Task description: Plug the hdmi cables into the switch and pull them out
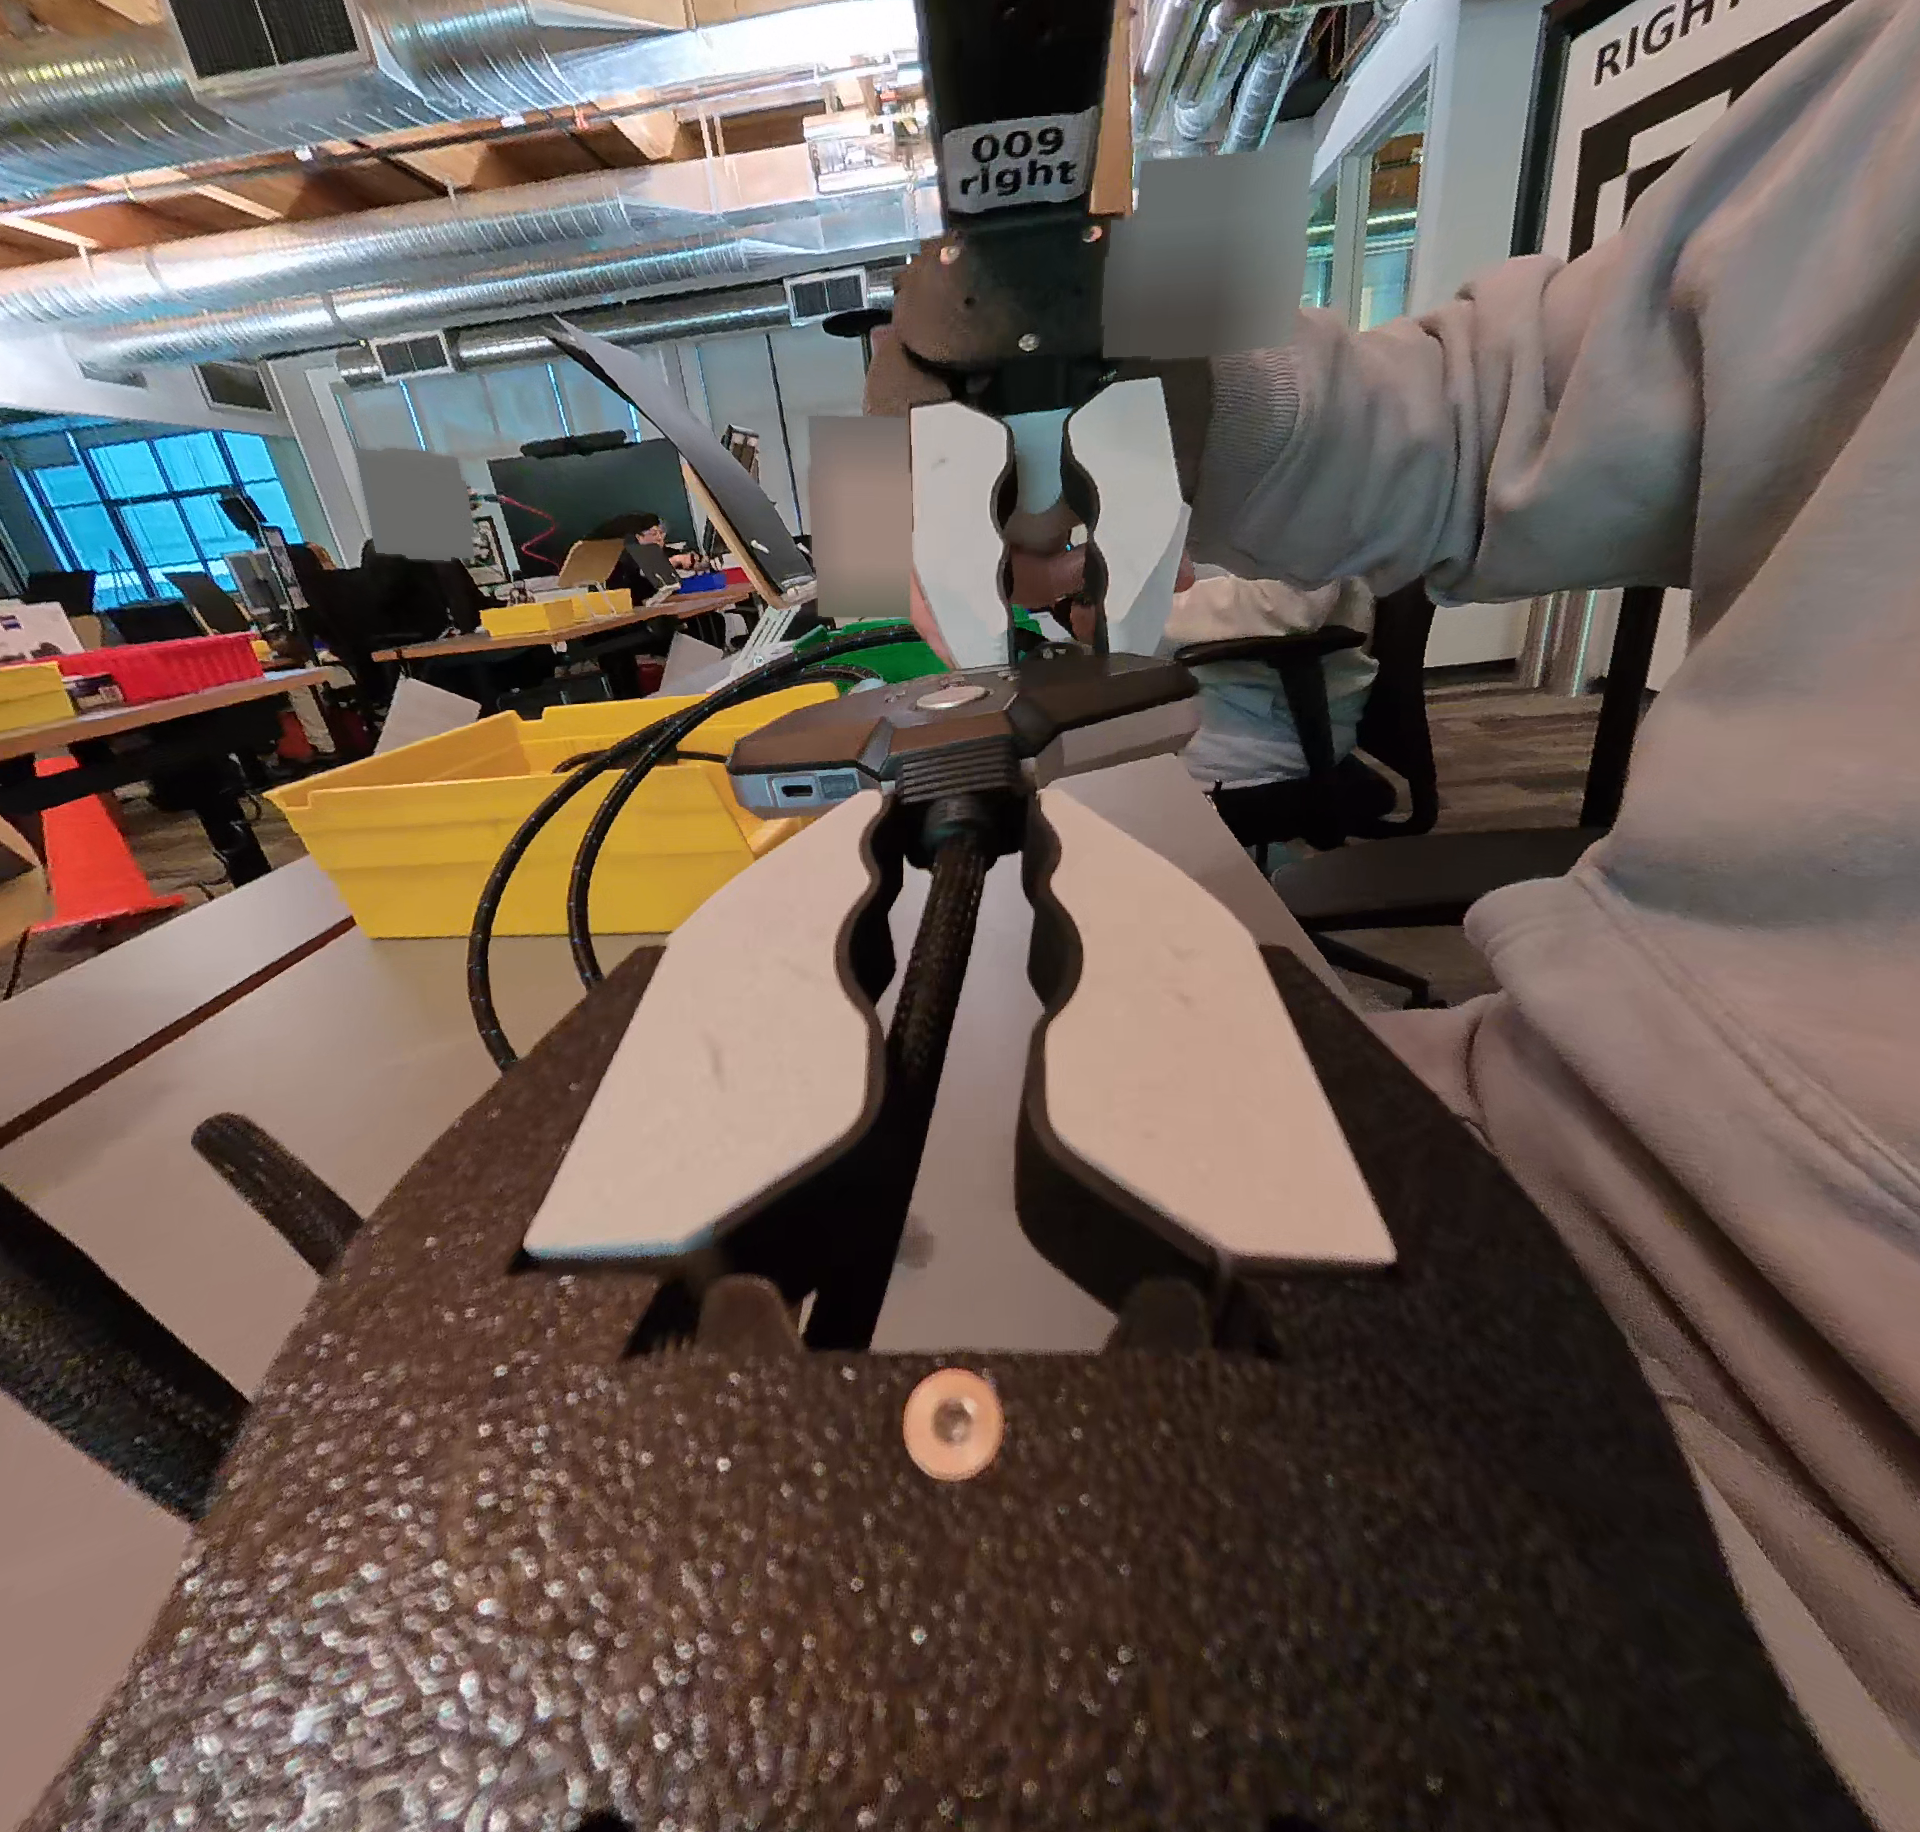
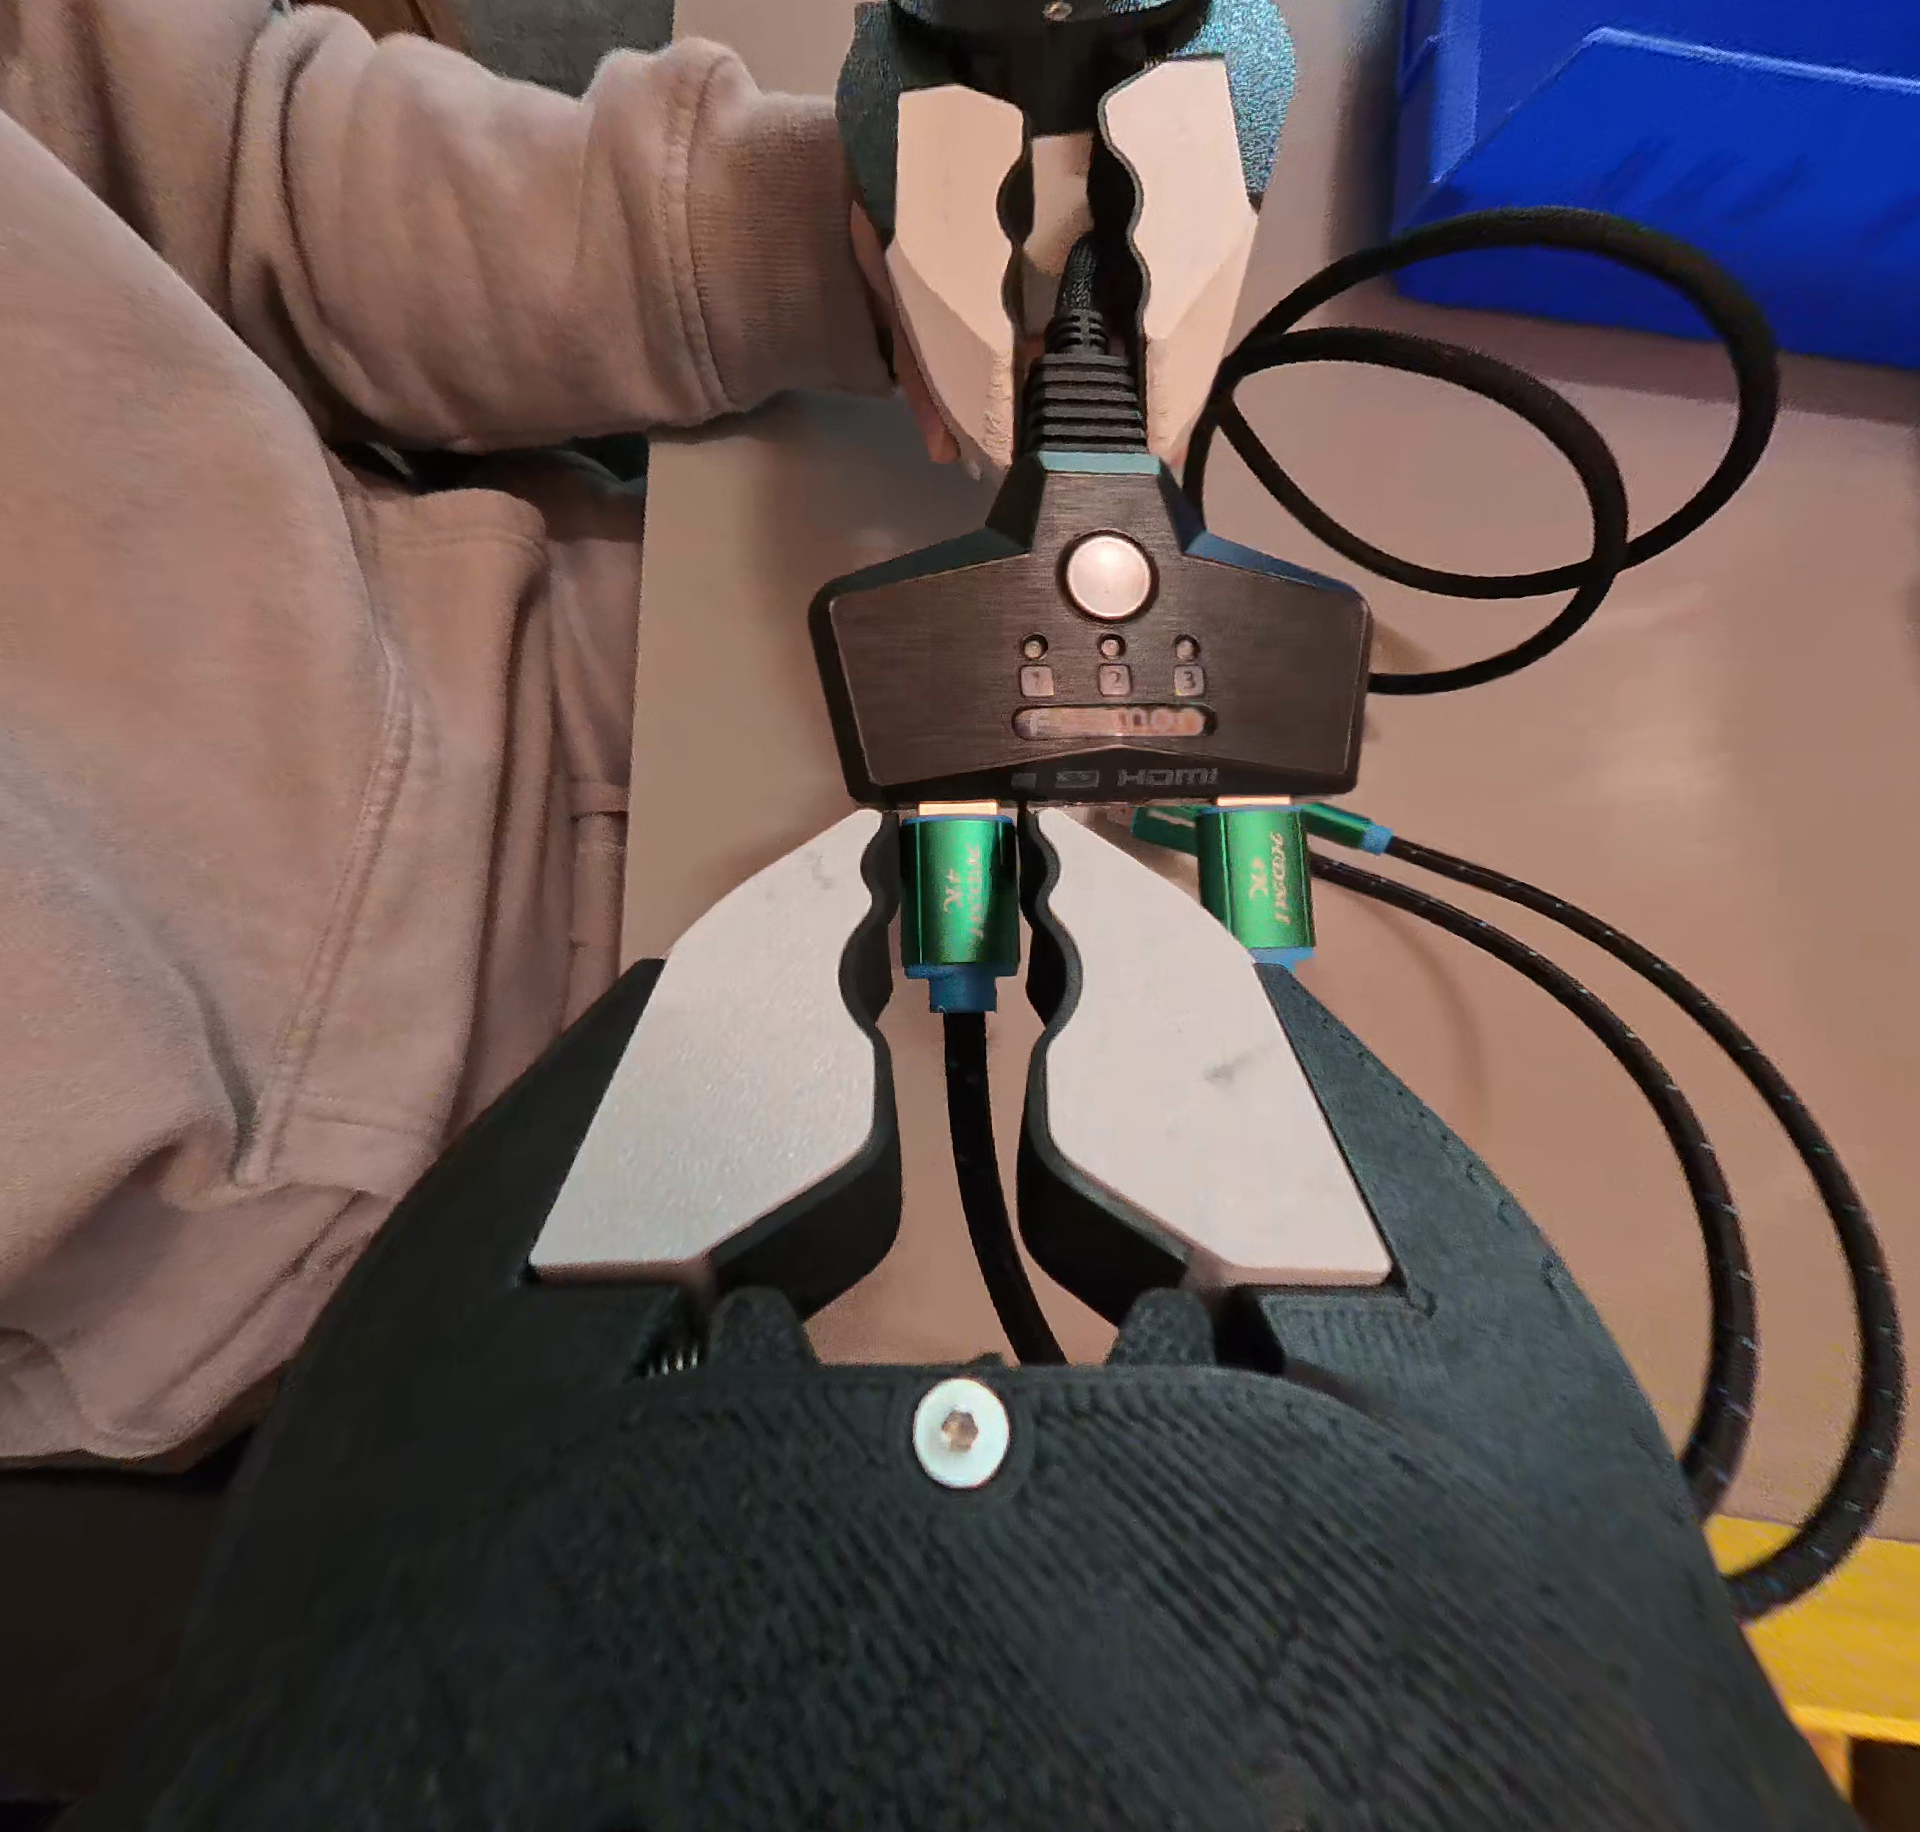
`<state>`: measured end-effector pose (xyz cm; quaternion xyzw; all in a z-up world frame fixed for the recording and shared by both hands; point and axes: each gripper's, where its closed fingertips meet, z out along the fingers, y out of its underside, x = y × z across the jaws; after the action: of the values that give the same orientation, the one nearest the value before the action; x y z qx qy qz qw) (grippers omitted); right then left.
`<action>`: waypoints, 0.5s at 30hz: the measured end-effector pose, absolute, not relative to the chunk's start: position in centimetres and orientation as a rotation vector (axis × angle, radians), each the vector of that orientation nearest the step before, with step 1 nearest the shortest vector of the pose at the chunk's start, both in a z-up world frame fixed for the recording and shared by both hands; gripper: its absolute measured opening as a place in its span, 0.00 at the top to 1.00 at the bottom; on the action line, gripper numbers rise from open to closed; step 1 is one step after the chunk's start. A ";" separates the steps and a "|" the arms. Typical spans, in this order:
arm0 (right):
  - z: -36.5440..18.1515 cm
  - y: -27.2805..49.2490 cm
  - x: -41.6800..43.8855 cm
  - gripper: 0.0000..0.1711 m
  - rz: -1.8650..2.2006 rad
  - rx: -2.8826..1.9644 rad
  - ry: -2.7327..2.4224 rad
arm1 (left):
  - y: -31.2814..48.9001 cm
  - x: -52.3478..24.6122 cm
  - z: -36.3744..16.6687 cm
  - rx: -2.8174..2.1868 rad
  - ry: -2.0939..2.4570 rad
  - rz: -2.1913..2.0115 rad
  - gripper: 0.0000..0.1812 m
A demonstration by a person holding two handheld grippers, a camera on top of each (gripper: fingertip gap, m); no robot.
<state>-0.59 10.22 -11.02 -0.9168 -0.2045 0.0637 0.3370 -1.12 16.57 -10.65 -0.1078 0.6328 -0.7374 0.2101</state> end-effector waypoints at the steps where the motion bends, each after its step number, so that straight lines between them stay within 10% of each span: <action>1: -10.9 10.3 -0.7 0.87 0.198 -2.382 -0.512 | 16.7 -1.2 -10.5 -0.295 1.750 -2.058 0.88; 15: -11.5 9.0 -0.4 0.87 0.050 -2.565 -0.625 | 15.7 -1.5 -11.2 -0.247 1.850 -1.929 0.88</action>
<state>-0.36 8.98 -11.46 -0.9411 -0.2291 0.0184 0.2479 -1.50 15.72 -11.23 -0.0897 0.6712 -0.7000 0.2269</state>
